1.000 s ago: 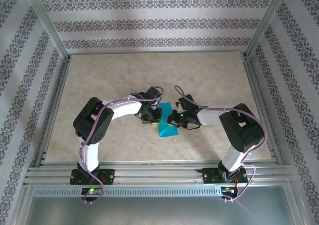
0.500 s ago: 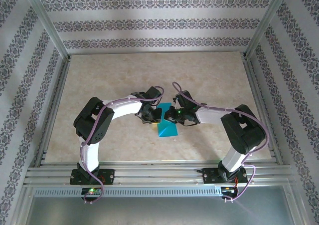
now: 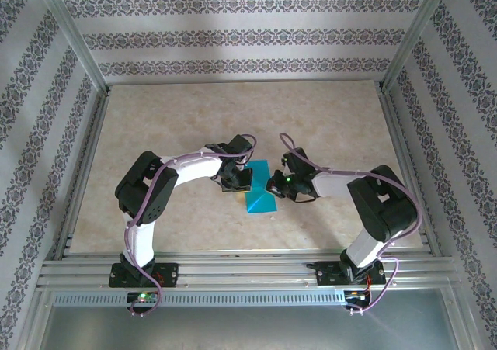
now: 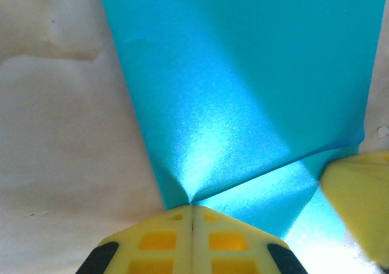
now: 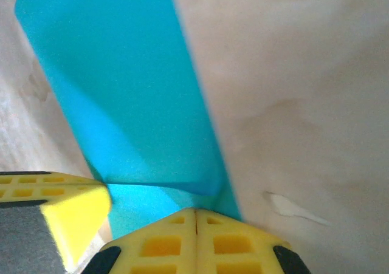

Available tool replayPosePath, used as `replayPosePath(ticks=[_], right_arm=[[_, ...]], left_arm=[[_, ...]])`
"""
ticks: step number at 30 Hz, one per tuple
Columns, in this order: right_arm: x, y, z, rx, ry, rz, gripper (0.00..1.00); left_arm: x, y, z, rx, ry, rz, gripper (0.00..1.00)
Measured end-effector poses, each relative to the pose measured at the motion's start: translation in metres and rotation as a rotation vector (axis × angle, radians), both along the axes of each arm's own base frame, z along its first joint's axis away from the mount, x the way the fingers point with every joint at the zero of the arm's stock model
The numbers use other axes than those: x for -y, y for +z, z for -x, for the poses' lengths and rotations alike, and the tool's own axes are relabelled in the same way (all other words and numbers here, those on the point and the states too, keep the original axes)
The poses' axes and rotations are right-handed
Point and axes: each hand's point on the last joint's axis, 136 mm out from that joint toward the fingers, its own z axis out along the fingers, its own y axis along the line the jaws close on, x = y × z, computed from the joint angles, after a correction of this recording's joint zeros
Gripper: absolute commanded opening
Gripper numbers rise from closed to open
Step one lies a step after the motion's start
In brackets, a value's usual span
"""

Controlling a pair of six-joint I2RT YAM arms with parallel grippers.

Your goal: Fold a paper plane with a square sheet of paper (pick it up from the middle)

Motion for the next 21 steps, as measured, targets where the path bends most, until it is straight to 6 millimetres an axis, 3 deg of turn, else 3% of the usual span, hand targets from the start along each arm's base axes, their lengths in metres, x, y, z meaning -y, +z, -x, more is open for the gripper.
replayPosePath(ticks=[5,8,13,18,21], right_arm=[[0.034,0.003,-0.001,0.011,-0.112,0.046,0.00],[0.042,0.015,-0.004,0.062,-0.135,0.064,0.00],[0.014,0.033,-0.007,0.122,-0.037,0.028,0.00],[-0.020,0.026,-0.005,0.096,0.067,-0.001,0.00],[-0.028,0.017,-0.005,0.072,0.088,-0.001,0.00]], left_arm=[[0.000,0.000,-0.001,0.002,-0.010,-0.005,0.00],[0.000,0.001,-0.001,0.004,-0.021,-0.007,0.00],[0.002,0.001,-0.003,0.012,-0.059,-0.016,0.00],[0.003,0.001,-0.005,0.023,-0.088,-0.022,0.00],[0.003,0.001,-0.005,0.026,-0.096,-0.023,0.00]])
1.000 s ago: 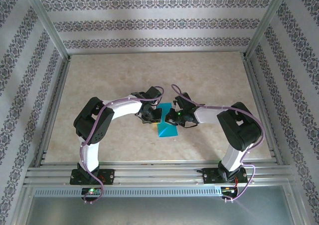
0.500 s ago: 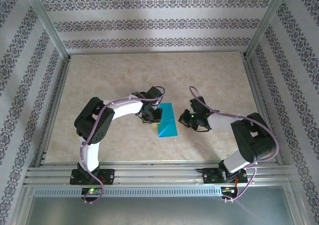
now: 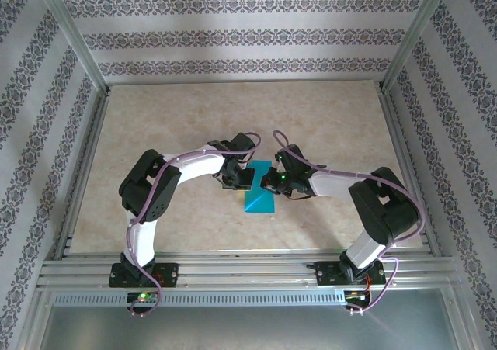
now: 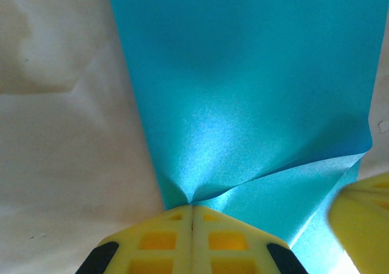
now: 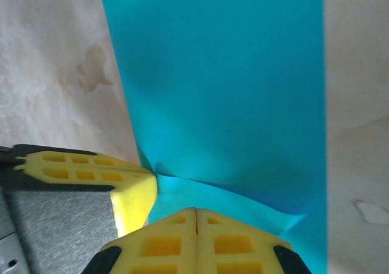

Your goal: Fold a paper plane with a square sheet of paper (pick it up from the middle)

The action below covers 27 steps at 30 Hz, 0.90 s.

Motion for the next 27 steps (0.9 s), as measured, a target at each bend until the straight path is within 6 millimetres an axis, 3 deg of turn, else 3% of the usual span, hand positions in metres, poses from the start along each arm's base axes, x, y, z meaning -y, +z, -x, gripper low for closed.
replayPosePath(ticks=[8,17,21,27], right_arm=[[0.025,-0.017,-0.009,-0.060,-0.112,0.024,0.00],[0.068,-0.011,-0.007,-0.043,-0.268,0.053,0.00],[0.053,0.001,-0.006,0.002,-0.210,0.041,0.00],[0.009,0.001,0.001,-0.008,-0.061,-0.010,0.00]], left_arm=[[-0.001,0.000,0.000,0.003,-0.006,-0.003,0.00],[0.001,0.000,-0.001,0.008,-0.010,-0.001,0.00],[0.001,0.000,-0.001,0.008,-0.013,-0.001,0.00],[0.001,0.000,-0.001,0.008,-0.013,-0.002,0.00]])
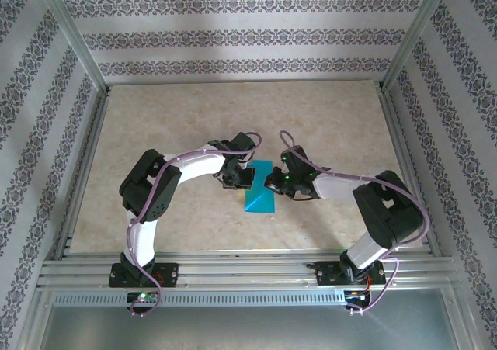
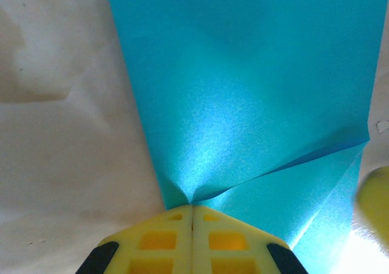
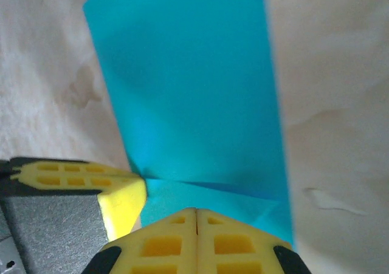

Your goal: Fold a paper plane with a square sheet of paper (pick it up from the middle)

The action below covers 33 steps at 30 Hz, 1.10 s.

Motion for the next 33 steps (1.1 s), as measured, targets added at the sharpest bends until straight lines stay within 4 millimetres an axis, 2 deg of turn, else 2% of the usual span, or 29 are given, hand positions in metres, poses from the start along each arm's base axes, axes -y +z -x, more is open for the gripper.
replayPosePath(ticks=[2,5,14,18,22,25,27,30,33], right_arm=[[-0.008,-0.007,0.006,-0.025,0.031,-0.008,0.00],[-0.009,-0.017,0.011,-0.059,0.042,-0.008,0.00],[-0.010,-0.018,0.009,-0.057,0.040,-0.014,0.00],[-0.011,-0.019,0.008,-0.054,0.033,-0.022,0.00],[-0.009,-0.019,0.007,-0.059,0.020,-0.025,0.00],[-0.009,-0.019,0.007,-0.058,0.021,-0.027,0.00],[-0.009,-0.019,0.007,-0.059,0.021,-0.027,0.00],[-0.008,-0.020,0.007,-0.063,0.019,-0.030,0.00],[-0.009,-0.020,0.007,-0.068,0.022,-0.037,0.00]], left_arm=[[0.000,0.000,0.000,0.000,0.000,0.000,0.00],[0.000,0.000,0.000,0.000,0.000,0.000,0.00],[-0.001,0.003,-0.003,0.007,0.005,-0.013,0.00],[-0.005,0.012,-0.005,0.022,0.036,-0.022,0.19],[-0.006,0.044,0.003,0.041,0.109,0.057,0.22],[0.002,0.063,0.012,0.038,0.153,0.163,0.17],[0.011,0.067,0.015,0.023,0.165,0.215,0.10],[0.025,0.059,0.023,-0.017,0.163,0.242,0.02],[0.034,0.042,0.033,-0.063,0.152,0.235,0.00]])
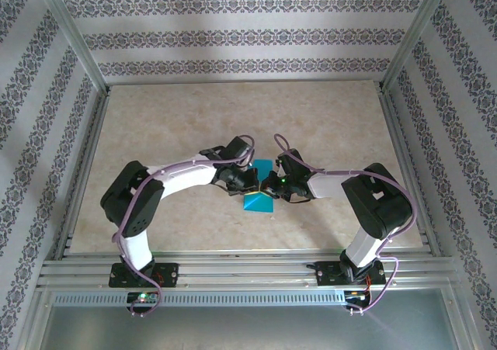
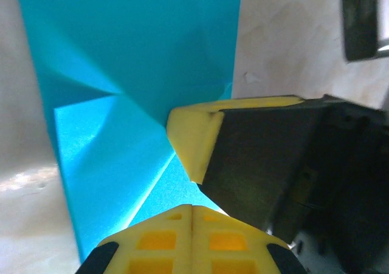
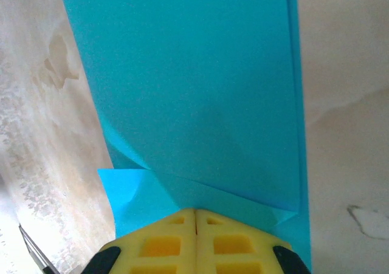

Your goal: Fold a paper plane with a square sheet of paper (pick it up from the middle)

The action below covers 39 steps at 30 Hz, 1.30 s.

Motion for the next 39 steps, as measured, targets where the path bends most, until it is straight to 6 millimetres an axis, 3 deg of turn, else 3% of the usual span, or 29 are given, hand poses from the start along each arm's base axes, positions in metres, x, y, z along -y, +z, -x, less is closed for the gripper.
replayPosePath(ticks=[4,11,25,39], right_arm=[[-0.001,0.000,0.000,-0.005,0.001,-0.005,0.00],[-0.003,-0.001,0.000,-0.004,0.007,-0.015,0.00],[-0.004,-0.001,-0.001,-0.019,0.010,-0.020,0.00],[-0.004,-0.002,-0.003,-0.044,0.013,-0.013,0.00]], left_arm=[[0.000,-0.022,0.008,-0.046,-0.007,-0.026,0.00],[-0.002,-0.038,0.009,-0.062,-0.025,-0.056,0.00],[-0.005,-0.039,0.010,-0.039,-0.057,-0.072,0.00],[-0.035,-0.041,0.044,-0.059,-0.074,-0.097,0.00]])
